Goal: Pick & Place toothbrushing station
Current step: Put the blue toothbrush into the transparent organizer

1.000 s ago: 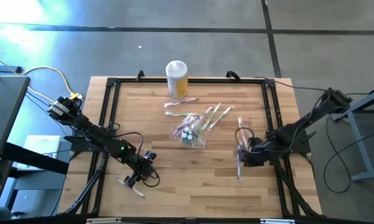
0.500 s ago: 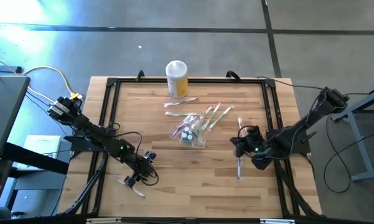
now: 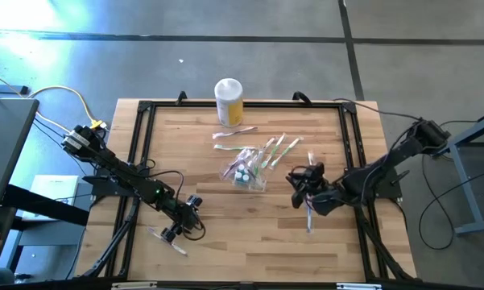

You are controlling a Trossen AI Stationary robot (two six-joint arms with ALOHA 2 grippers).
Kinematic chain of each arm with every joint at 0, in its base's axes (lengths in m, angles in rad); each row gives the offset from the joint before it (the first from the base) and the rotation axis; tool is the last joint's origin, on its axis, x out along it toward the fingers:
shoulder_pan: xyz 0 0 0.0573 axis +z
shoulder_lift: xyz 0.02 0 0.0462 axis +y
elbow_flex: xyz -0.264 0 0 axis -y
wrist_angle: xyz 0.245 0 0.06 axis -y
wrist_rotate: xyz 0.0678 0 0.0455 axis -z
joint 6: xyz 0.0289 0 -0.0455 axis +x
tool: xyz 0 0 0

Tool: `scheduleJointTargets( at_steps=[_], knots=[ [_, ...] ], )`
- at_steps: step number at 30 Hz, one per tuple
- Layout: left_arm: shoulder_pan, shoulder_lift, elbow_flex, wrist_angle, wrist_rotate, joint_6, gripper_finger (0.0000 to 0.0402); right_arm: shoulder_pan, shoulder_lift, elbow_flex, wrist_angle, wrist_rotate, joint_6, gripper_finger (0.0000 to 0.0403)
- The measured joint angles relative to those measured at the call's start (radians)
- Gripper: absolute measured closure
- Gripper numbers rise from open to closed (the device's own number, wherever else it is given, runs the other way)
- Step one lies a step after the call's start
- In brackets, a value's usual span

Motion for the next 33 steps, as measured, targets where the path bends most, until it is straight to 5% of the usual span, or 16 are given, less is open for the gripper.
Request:
scheduleJointTargets(
  at_steps=[9, 18, 23, 29, 33],
  knots=[
    [0.0, 0.0, 0.0, 0.0, -0.007, 0.0, 0.0204, -0.049, 0.0, 0.0, 0.032, -0.147, -0.069, 0.0311],
    [0.0, 0.0, 0.0, 0.004, -0.011, 0.0, 0.0204, -0.049, 0.0, 0.0, 0.029, -0.347, 0.039, 0.0188],
    [0.0, 0.0, -0.001, 0.004, -0.01, 0.0, 0.0204, -0.075, -0.008, 0.0, 0.011, -0.696, 0.199, 0.0143],
    [0.0, 0.0, -0.001, 0.013, -0.01, 0.0, 0.0204, -0.113, -0.007, 0.0, -0.018, -1.194, 0.449, 0.0141],
    [0.0, 0.0, -0.001, 0.013, -0.01, 0.001, 0.0204, -0.114, -0.006, 0.0, -0.086, -1.314, 0.635, 0.015]
  ],
)
